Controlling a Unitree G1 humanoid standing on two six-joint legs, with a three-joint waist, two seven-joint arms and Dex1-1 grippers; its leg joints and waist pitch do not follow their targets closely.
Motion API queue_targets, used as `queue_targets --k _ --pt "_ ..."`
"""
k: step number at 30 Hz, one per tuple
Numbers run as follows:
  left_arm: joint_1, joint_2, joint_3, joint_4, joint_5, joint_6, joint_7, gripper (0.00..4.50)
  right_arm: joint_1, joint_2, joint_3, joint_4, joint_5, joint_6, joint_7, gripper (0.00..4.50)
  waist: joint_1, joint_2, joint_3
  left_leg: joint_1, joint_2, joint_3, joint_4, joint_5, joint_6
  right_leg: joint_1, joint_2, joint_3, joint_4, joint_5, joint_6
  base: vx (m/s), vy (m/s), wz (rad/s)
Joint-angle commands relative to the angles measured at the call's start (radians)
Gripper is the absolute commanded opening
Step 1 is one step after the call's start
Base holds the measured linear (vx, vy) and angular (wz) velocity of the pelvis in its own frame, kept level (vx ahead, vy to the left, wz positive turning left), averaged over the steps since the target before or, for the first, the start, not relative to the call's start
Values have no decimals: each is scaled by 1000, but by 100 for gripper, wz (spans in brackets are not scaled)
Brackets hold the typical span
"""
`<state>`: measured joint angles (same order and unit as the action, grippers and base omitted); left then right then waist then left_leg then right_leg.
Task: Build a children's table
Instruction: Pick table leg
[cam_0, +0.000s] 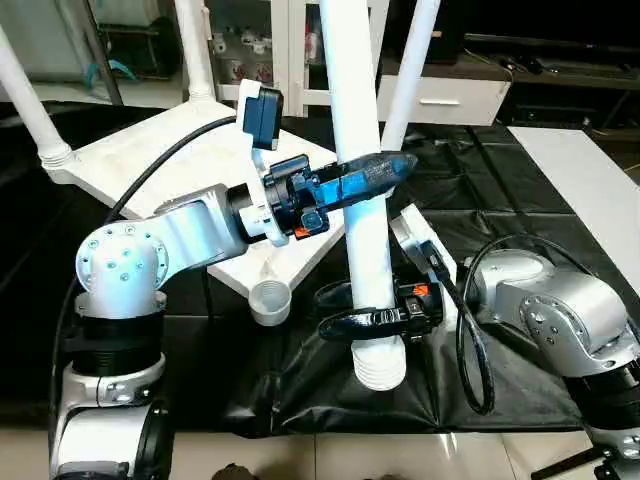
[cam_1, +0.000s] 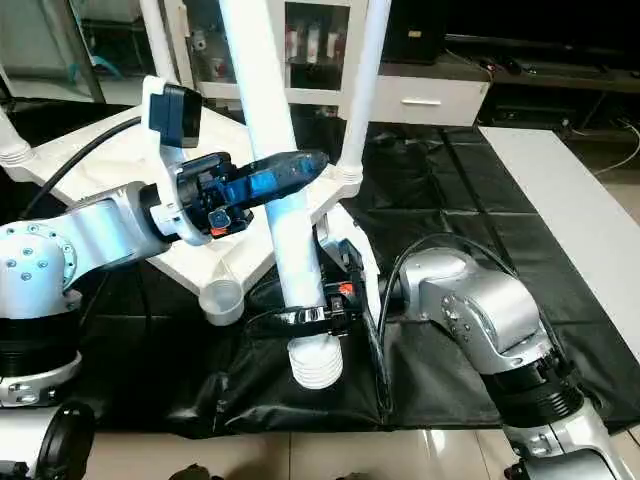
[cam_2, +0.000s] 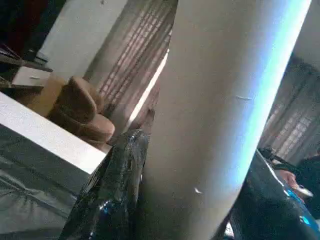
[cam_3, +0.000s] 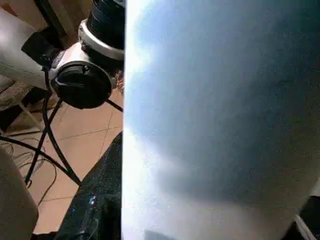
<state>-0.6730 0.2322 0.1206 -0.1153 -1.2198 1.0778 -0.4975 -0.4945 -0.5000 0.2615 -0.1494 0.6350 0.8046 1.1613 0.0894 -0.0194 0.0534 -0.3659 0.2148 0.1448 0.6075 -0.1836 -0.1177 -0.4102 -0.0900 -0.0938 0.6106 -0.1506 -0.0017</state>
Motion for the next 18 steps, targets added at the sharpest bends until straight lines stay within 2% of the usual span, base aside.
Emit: queue_targets --k 1,2,3,5,7,8,9,10,11,13,15,16,18 --pt "-20 4 46 33 43 -57 58 202 -14 -5 4 -35 -26 -45 -1 179 -1 12 -69 3 1 16 -71 -231 -3 59 -31 33 -81 -374 -123 0 0 0" --pt "-22 4 44 32 58 -68 67 201 -16 1 3 -29 -35 -55 -13 179 -1 10 -68 3 0 16 -71 -234 -2 59 -30 33 -83 -380 -122 0 0 0" --pt "-28 -3 44 32 93 -95 103 199 -21 24 -8 -10 -50 -73 -49 235 -2 11 -68 2 1 16 -72 -239 -6 58 -32 32 -85 -390 -118 0 0 0" --pt "-34 -8 47 28 118 -117 132 199 -39 56 -22 28 -82 -86 -124 249 -4 10 -67 2 -1 15 -71 -247 -9 56 -32 31 -87 -410 -109 0 0 0" --pt "-44 -22 65 31 112 -123 178 197 -62 87 -39 69 -108 -85 -197 260 -10 10 -67 0 -5 14 -71 -249 -19 57 -29 28 -87 -433 -89 0 0 0" --pt "-48 -29 76 35 101 -123 197 186 -70 95 -45 80 -112 -79 -219 285 -9 8 -68 3 -6 15 -70 -243 -19 58 -29 28 -90 -446 -76 0 0 0" --pt "-56 -43 99 50 75 -126 223 183 -84 104 -57 85 -96 -48 -231 292 -7 10 -68 4 -5 16 -69 -238 -18 54 -29 31 -89 -438 -79 0 0 0" --pt "-65 -60 139 76 19 -129 244 182 -103 114 -79 77 -52 10 -234 298 -6 5 -70 0 -8 17 -68 -225 -12 58 -27 30 -87 -425 -81 0 0 0" --pt "-67 -66 153 86 -2 -128 251 182 -110 116 -90 71 -31 33 -232 298 -4 8 -71 1 -8 16 -67 -218 -11 57 -26 31 -86 -412 -86 0 0 0" --pt "-67 -67 165 98 -24 -123 254 179 -116 117 -102 62 -5 52 -225 328 -1 9 -74 -1 -4 14 -69 -195 -8 59 -26 32 -77 -345 -108 0 0 0" --pt "-55 -65 177 115 -34 -121 261 179 -130 116 -129 57 37 77 -210 342 2 12 -77 4 0 15 -69 -177 -6 59 -26 36 -67 -250 -147 0 0 0" --pt "-52 -63 174 113 -28 -121 258 179 -132 117 -132 59 39 76 -210 342 2 11 -78 2 0 16 -69 -160 -3 61 -27 37 -62 -203 -167 0 0 0" --pt "-45 -67 176 106 -17 -114 265 177 -135 121 -139 65 35 70 -218 367 1 12 -78 0 -1 17 -68 -153 -1 64 -28 37 -60 -184 -178 0 0 0"
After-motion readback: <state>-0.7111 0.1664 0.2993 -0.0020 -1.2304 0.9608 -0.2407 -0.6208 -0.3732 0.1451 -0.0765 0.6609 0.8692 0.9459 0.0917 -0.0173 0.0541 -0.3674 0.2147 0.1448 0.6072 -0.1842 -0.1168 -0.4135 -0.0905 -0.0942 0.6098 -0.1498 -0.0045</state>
